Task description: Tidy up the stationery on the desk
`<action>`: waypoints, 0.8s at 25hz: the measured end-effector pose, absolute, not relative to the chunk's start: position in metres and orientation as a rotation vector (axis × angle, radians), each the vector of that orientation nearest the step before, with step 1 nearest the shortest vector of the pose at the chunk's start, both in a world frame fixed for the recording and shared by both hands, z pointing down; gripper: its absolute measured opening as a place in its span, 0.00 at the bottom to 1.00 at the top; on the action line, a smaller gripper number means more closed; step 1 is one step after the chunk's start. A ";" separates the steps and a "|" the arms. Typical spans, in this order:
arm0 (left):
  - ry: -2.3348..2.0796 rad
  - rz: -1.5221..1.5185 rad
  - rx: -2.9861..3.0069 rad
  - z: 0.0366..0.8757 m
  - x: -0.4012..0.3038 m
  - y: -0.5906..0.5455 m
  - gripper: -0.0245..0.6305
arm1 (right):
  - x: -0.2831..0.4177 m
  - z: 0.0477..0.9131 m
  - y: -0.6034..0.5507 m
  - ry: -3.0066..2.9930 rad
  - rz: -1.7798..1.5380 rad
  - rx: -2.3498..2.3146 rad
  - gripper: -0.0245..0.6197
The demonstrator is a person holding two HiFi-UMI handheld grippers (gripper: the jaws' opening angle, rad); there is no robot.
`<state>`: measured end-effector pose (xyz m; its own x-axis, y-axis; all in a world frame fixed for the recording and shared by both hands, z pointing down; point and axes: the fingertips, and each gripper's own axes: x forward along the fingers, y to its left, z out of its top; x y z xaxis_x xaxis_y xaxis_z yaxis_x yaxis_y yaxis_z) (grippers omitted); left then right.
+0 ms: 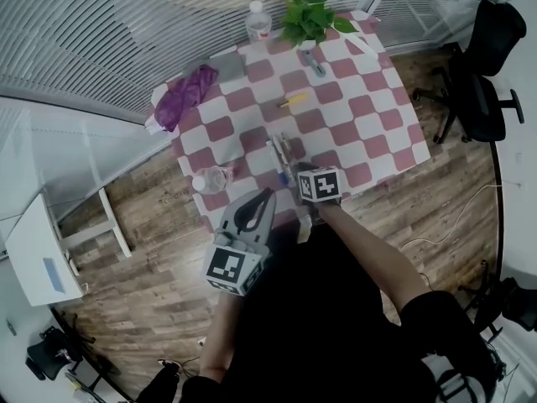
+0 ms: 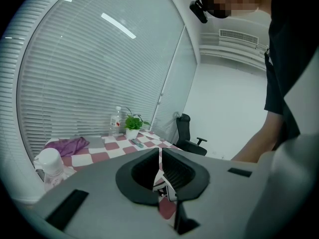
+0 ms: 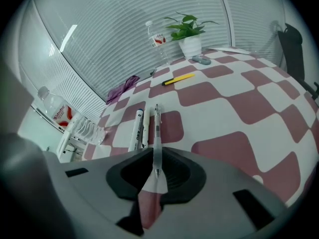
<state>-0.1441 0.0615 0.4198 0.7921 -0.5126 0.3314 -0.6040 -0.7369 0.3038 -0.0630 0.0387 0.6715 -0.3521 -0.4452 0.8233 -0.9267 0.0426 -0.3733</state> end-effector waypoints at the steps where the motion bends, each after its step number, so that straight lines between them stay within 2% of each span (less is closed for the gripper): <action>1: -0.836 0.312 2.590 0.420 -0.144 0.062 0.10 | -0.063 0.671 0.038 -1.830 1.272 1.383 0.15; 20: -0.781 0.318 2.592 0.436 -0.128 0.037 0.10 | -0.041 0.638 0.040 -1.918 1.328 1.440 0.17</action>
